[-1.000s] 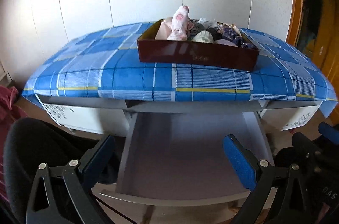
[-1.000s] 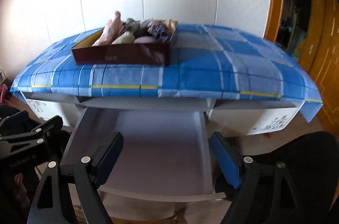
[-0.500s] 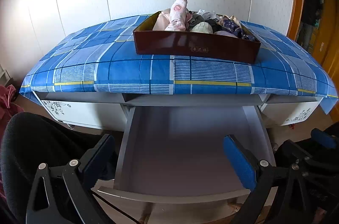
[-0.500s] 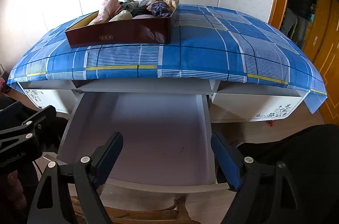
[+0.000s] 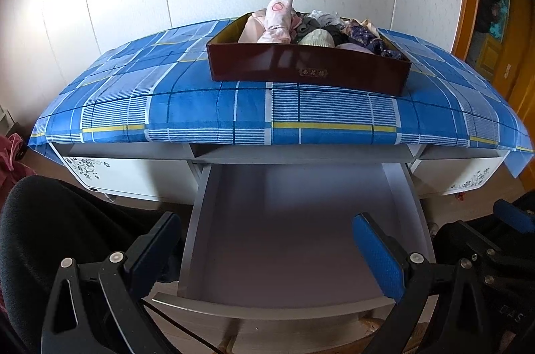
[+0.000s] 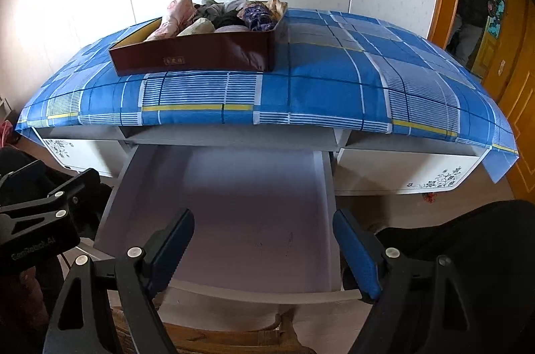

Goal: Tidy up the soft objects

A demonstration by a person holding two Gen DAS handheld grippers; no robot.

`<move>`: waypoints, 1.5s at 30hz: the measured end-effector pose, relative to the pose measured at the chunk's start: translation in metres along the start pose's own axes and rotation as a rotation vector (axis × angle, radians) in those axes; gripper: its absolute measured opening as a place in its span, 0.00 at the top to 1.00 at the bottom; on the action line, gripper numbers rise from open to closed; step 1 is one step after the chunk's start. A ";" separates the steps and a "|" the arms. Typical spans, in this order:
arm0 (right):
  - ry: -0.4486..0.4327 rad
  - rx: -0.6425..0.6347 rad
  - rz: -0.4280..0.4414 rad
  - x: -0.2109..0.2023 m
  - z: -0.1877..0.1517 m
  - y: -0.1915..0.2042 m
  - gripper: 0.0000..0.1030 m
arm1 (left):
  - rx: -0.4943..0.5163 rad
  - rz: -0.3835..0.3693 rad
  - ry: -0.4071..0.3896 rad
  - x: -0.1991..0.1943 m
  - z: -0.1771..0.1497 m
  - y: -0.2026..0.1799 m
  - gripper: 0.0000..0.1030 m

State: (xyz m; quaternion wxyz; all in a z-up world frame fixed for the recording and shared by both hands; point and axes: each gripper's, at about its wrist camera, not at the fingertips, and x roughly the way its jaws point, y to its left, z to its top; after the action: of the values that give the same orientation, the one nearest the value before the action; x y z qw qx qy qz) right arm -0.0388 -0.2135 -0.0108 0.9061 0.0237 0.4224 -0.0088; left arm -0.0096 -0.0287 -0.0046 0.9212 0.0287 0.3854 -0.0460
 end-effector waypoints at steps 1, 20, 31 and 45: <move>0.001 -0.004 -0.002 0.000 0.000 0.001 0.16 | 0.001 0.000 0.002 0.000 0.000 0.000 0.00; 0.009 -0.001 0.002 0.003 0.000 -0.001 0.16 | 0.011 -0.014 0.014 0.002 0.000 -0.003 0.00; 0.016 0.004 0.002 0.005 0.000 -0.002 0.16 | 0.015 -0.020 0.012 0.003 0.000 -0.005 0.00; 0.020 0.015 0.006 0.006 0.000 -0.003 0.16 | 0.015 -0.036 0.014 0.002 0.000 -0.006 0.00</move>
State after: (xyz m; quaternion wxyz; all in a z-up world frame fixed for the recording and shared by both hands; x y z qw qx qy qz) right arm -0.0349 -0.2163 -0.0151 0.9016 0.0318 0.4312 -0.0092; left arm -0.0093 -0.0345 -0.0060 0.9173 0.0289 0.3919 -0.0651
